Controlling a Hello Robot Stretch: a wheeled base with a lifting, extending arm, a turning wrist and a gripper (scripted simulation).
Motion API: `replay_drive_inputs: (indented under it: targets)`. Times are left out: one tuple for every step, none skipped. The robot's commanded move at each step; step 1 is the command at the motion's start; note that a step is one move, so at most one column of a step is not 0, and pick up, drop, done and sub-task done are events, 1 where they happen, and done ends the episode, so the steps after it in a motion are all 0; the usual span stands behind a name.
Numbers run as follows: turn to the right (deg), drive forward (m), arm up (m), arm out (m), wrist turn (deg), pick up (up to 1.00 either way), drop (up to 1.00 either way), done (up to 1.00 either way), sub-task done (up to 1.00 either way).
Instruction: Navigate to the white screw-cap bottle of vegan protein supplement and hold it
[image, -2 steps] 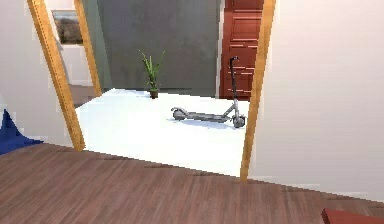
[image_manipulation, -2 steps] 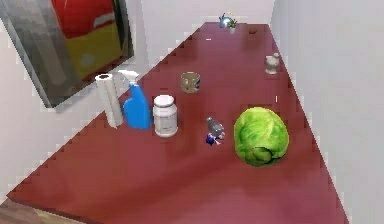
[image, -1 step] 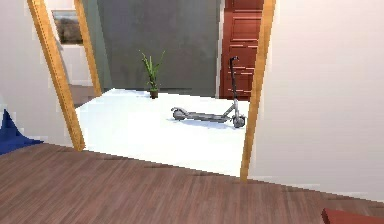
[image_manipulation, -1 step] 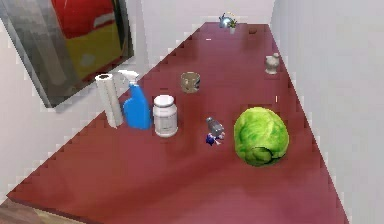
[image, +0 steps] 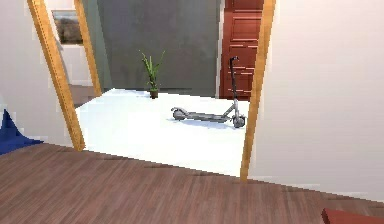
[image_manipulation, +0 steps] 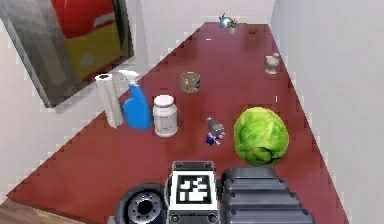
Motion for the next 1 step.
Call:
replay_drive_inputs:
  targets:
    - [0.0, 0.0, 0.0, 0.3, 0.0, 0.0, 0.0, 0.0, 0.0]
